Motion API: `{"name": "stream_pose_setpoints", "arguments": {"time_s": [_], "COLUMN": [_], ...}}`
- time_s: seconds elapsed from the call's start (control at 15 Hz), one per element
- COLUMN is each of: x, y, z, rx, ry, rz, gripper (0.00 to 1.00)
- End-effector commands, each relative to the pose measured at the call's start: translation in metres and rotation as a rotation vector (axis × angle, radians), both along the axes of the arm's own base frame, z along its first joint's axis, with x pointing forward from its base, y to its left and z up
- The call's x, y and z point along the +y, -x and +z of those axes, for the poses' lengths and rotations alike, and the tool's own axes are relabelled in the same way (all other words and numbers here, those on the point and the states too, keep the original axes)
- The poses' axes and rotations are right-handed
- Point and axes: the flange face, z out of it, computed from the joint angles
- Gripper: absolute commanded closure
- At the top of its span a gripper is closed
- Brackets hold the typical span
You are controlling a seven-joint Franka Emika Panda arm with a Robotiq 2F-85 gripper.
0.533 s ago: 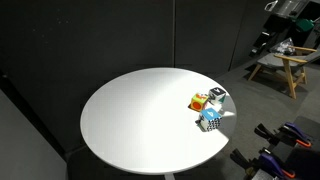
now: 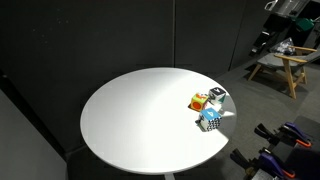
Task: Move the block with the letter a on it to the left
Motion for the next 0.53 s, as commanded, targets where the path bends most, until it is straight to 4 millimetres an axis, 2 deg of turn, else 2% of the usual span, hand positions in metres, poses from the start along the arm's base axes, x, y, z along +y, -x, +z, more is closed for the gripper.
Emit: {"name": "stream_pose_setpoints", "arguments": {"time_s": [0.0, 0.47], "x": [0.001, 0.005], "y": [-0.004, -0.020], "z": [0.000, -0.001], "rx": [0.017, 0.054], "ry": [0.009, 0.048], "rz": [-0.007, -0.034], "gripper": [0.00, 0.00]}}
